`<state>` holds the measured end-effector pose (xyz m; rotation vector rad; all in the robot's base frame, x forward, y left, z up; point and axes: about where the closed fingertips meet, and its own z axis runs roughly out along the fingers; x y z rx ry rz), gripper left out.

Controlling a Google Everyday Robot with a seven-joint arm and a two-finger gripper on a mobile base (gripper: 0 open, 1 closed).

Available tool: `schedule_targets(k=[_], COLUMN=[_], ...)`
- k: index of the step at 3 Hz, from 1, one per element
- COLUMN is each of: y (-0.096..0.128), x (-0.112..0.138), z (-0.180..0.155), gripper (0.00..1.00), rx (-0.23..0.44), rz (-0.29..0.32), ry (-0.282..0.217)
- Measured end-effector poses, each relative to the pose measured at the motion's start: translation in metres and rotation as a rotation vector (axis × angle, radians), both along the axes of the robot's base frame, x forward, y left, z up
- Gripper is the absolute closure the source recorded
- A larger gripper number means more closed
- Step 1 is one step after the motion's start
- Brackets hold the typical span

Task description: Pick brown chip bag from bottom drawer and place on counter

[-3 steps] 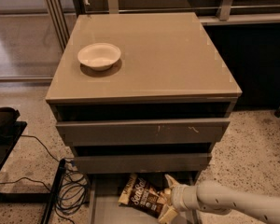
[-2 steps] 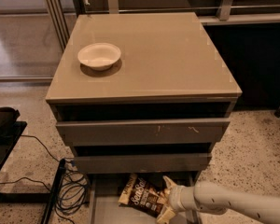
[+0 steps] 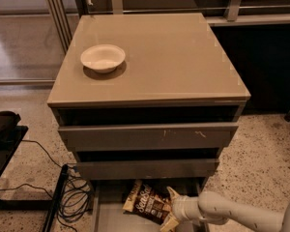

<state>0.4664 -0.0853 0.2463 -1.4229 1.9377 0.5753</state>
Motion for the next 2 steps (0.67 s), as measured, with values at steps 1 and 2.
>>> schedule_targets(k=[1, 2], y=[0.006, 0.015], x=[0.007, 0.016], z=[-0.018, -0.038], gripper=[0.00, 0.00], rx=[0.029, 0.035], rz=[-0.011, -0.011], ry=[-0.018, -0.042])
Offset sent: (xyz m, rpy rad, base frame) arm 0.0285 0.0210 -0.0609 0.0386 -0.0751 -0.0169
